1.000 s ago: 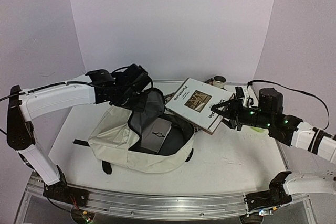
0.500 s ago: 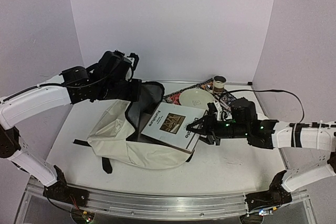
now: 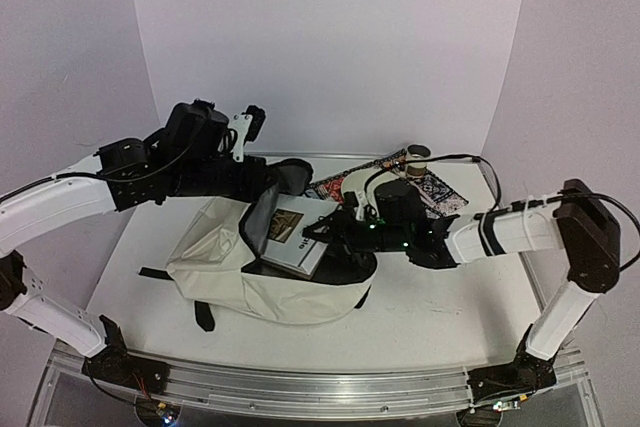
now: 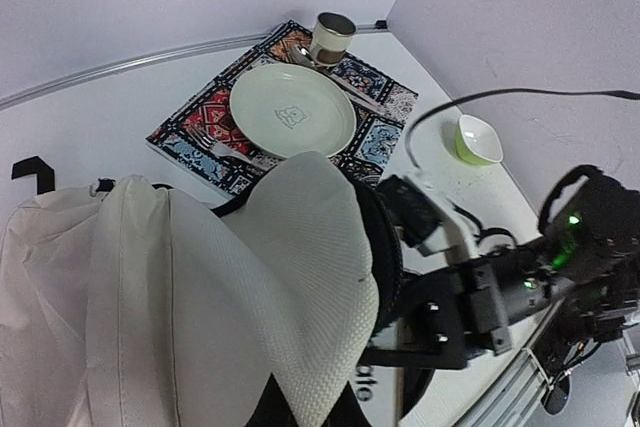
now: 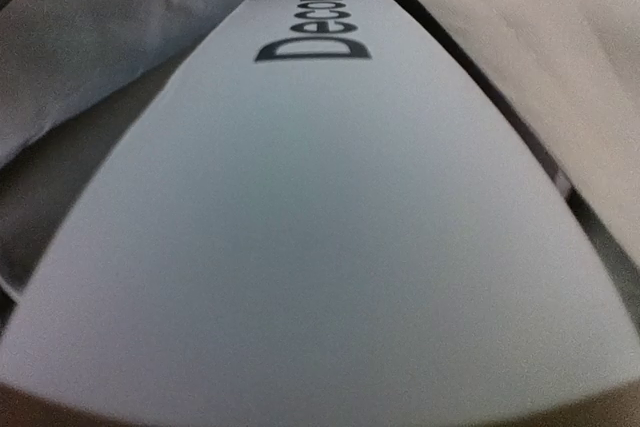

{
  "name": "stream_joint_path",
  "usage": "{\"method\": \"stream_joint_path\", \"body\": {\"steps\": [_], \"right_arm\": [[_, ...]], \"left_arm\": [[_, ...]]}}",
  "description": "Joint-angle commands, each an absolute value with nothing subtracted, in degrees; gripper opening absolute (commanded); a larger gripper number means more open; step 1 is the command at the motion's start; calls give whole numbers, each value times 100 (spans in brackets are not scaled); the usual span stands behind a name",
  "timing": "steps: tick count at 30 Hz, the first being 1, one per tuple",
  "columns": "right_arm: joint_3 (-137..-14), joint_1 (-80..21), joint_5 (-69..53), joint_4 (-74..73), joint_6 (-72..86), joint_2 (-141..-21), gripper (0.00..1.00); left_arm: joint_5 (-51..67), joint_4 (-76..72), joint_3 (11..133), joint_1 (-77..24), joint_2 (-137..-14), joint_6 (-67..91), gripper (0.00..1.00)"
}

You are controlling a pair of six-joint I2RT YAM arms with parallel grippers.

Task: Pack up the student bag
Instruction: Place the book in the largest pocket of the bag.

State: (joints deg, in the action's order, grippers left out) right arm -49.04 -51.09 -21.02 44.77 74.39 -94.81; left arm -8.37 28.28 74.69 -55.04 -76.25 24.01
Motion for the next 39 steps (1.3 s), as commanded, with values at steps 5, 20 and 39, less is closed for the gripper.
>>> {"method": "stream_joint_path", "body": {"steps": [5,20,39], "right_arm": [[-6454,-5355,-1850,4767,7460,-10927,27],[-7711,-5515,-1745,2327,5439,-11137,86],[-7335,-4865,-1360,-1246,2266,-9640,98]], "left_arm": [[131,2046,7306,-5537,-6887,2467,0],[-1092,2255,6493,-5541,-5983,2888,0],[-2183,3295,6599,-5530,-6215,2936,0]]}}
